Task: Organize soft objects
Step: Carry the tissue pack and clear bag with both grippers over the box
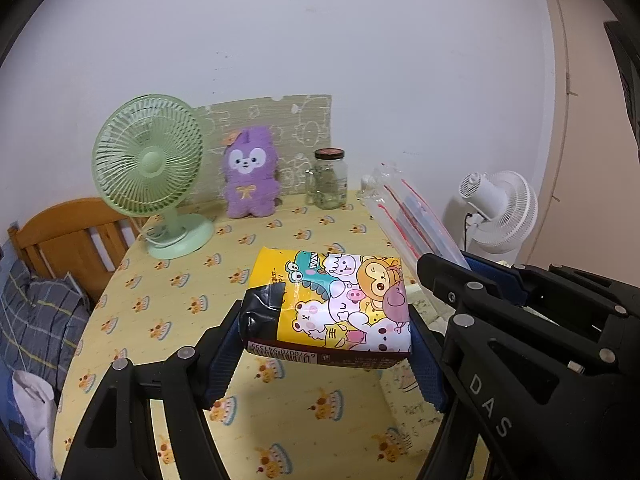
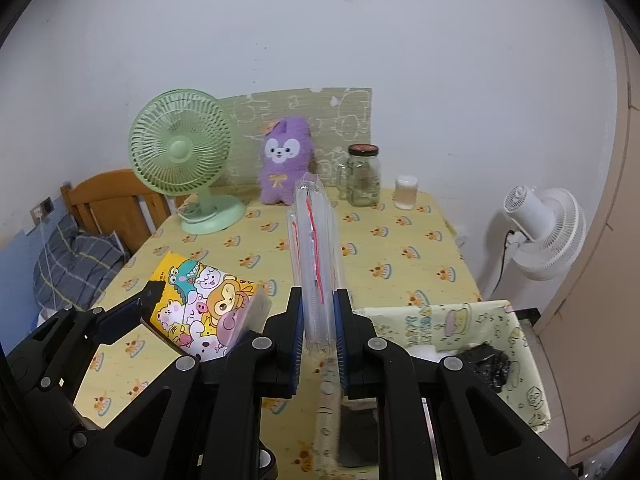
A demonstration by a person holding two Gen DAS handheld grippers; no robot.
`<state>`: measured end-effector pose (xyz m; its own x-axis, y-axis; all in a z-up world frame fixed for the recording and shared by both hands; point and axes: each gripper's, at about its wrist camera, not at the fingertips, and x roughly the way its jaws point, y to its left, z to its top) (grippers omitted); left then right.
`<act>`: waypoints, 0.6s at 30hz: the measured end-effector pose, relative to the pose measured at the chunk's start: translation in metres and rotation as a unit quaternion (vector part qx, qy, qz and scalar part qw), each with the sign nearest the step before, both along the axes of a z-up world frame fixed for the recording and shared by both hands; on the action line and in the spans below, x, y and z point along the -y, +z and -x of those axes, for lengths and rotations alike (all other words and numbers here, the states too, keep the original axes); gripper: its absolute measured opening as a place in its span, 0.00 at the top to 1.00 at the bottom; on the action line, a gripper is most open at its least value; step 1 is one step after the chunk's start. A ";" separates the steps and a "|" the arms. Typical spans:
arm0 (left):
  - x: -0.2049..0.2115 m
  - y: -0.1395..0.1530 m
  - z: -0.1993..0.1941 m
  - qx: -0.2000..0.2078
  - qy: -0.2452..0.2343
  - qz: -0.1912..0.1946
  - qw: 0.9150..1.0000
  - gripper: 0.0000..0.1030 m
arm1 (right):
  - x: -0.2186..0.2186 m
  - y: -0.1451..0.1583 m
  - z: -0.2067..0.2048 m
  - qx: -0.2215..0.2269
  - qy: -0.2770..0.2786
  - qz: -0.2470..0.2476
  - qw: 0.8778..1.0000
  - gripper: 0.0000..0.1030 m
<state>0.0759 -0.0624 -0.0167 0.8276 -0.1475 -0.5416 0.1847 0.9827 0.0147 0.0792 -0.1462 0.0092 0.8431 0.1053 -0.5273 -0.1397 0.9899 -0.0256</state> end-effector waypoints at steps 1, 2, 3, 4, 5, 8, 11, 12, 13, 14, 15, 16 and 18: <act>0.002 0.000 -0.001 -0.001 -0.002 0.000 1.000 0.26 | 0.003 0.000 0.000 0.000 -0.003 0.000 1.000 0.84; 0.006 -0.001 -0.002 -0.001 -0.006 -0.001 1.000 0.26 | 0.007 -0.001 0.000 -0.001 -0.006 -0.001 1.000 0.84; 0.010 -0.001 -0.003 -0.001 -0.010 -0.001 1.000 0.26 | 0.009 -0.001 0.000 -0.001 -0.009 -0.001 1.000 0.84; 0.012 -0.002 -0.003 -0.001 -0.012 -0.002 1.000 0.26 | 0.012 -0.001 0.000 -0.001 -0.012 -0.002 1.000 0.84; 0.016 -0.003 -0.003 -0.002 -0.015 -0.001 1.000 0.26 | 0.015 -0.002 0.000 -0.001 -0.015 -0.002 1.000 0.84; 0.026 -0.003 -0.005 -0.002 -0.028 -0.003 1.000 0.26 | 0.025 -0.003 0.000 -0.001 -0.024 -0.002 1.000 0.84; 0.036 -0.003 -0.006 0.001 -0.038 -0.001 0.999 0.26 | 0.034 -0.002 0.000 0.001 -0.030 0.001 1.000 0.84; 0.039 -0.003 -0.007 0.001 -0.041 0.001 0.999 0.26 | 0.038 -0.001 0.001 0.002 -0.033 0.004 0.999 0.84; 0.043 -0.002 -0.007 0.002 -0.046 0.002 0.999 0.26 | 0.041 0.000 0.001 0.004 -0.036 0.007 0.999 0.84; 0.046 -0.002 -0.007 0.002 -0.049 0.003 0.999 0.26 | 0.043 0.001 0.001 0.004 -0.037 0.008 0.999 0.84; 0.049 -0.002 -0.008 0.003 -0.051 0.004 0.999 0.26 | 0.046 0.002 0.000 0.005 -0.040 0.009 0.999 0.84; 0.051 -0.002 -0.009 0.003 -0.055 0.004 0.998 0.26 | 0.049 0.002 0.001 0.005 -0.043 0.010 0.999 0.84; 0.056 -0.002 -0.010 0.003 -0.060 0.004 0.998 0.26 | 0.055 0.003 0.000 0.006 -0.047 0.010 0.999 0.84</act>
